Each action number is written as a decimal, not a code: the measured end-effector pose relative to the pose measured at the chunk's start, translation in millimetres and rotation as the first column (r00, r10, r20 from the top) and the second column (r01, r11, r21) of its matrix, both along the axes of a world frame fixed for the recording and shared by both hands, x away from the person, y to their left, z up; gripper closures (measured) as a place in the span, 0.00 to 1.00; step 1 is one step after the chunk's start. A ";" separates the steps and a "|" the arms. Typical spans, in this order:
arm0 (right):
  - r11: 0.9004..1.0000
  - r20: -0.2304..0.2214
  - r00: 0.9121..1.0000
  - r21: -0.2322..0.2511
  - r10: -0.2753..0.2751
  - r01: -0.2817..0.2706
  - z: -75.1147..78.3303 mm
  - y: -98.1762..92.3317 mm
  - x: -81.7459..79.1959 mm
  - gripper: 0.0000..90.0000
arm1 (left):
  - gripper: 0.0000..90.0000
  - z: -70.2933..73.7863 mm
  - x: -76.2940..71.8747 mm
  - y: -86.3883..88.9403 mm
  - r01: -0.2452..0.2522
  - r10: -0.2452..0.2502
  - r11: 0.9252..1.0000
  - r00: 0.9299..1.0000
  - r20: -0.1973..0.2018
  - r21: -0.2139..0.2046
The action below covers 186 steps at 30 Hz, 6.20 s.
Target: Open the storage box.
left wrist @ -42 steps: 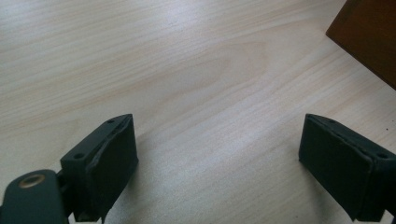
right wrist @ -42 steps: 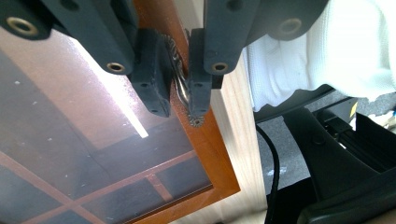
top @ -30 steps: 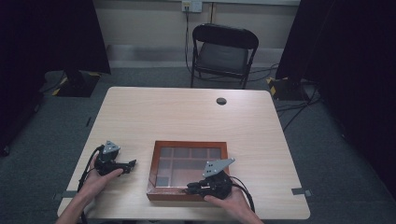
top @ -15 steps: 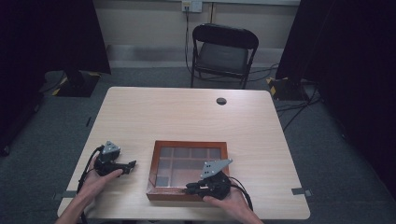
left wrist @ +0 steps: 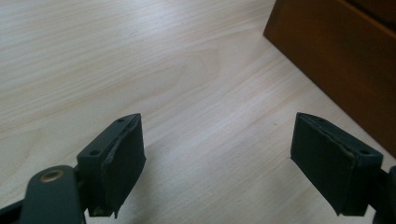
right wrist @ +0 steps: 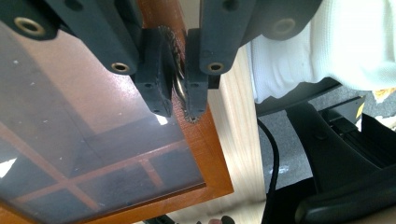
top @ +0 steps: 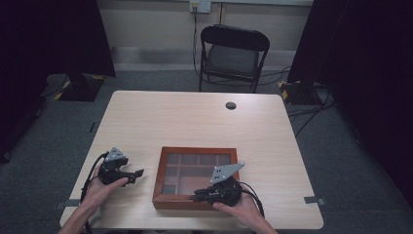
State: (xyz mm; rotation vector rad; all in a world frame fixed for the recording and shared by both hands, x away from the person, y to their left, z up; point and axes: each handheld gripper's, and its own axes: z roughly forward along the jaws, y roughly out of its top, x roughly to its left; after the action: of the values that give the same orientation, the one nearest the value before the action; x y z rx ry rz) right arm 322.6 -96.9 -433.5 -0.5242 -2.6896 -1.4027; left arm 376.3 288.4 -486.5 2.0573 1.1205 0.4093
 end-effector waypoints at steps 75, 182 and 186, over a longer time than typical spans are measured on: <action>0.982 0.021 0.984 0.075 -0.176 0.174 46.2 -53.5 13.8 0.35 | 0.20 37.6 -30.6 -45.3 0.276 -0.237 0.951 0.939 0.248 -0.138; 0.898 0.081 0.912 0.231 -0.401 0.374 39.7 -93.3 76.9 0.41 | 0.45 75.3 23.0 -66.7 0.296 -0.220 0.901 0.942 0.254 -0.318; 0.895 0.077 0.910 0.233 -0.407 0.380 38.3 -93.0 82.0 0.42 | 0.48 72.5 28.7 -67.3 0.291 -0.216 0.900 0.944 0.249 -0.325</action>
State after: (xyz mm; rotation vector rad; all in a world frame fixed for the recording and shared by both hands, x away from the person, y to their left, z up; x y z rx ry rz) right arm 404.6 -189.9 -395.2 -1.0412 -2.5720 -1.8530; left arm 405.0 221.2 -414.0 1.7602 0.7241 0.2581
